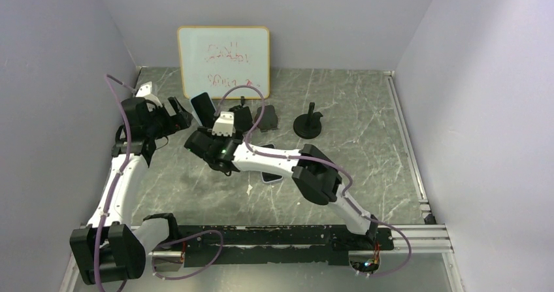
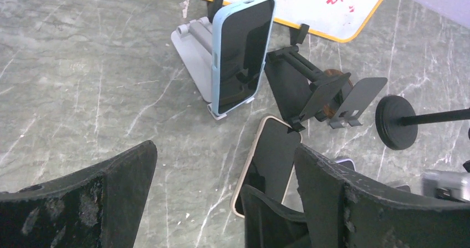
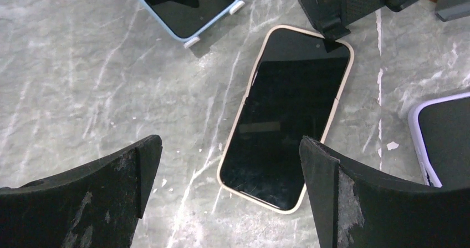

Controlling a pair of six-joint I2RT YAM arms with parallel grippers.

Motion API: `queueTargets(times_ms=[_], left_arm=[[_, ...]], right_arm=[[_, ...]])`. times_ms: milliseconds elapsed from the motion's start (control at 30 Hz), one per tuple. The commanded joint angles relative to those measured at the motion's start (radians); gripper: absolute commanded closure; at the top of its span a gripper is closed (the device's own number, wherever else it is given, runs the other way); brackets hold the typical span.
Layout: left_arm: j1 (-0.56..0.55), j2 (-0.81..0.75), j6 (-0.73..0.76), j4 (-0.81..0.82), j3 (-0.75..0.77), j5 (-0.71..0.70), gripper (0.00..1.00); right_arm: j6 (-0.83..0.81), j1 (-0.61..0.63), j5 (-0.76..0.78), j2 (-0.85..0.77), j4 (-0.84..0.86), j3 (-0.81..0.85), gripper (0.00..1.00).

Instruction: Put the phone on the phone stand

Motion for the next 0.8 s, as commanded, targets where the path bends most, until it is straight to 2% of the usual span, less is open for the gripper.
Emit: queueTargets(times_ms=[0,400,633,767], left_arm=[[0.006,-0.022,-0.006,0.036,0.019,0.046,0.02],[0.005,-0.035,-0.007,0.055,0.002,0.122,0.02],[-0.003,-0.037,0.005,0.054,0.006,0.119,0.02],[-0.006,-0.033,0.008,0.057,0.007,0.121,0.05]], right_arm=[[0.071,-0.002,0.076,0.083,-0.211,0.094,0.00],[0.061,0.001,0.087,0.127,-0.233,0.118,0.00],[0.042,0.000,0.054,0.115,-0.122,0.067,0.00],[0.027,0.000,0.054,0.110,-0.065,0.049,0.00]])
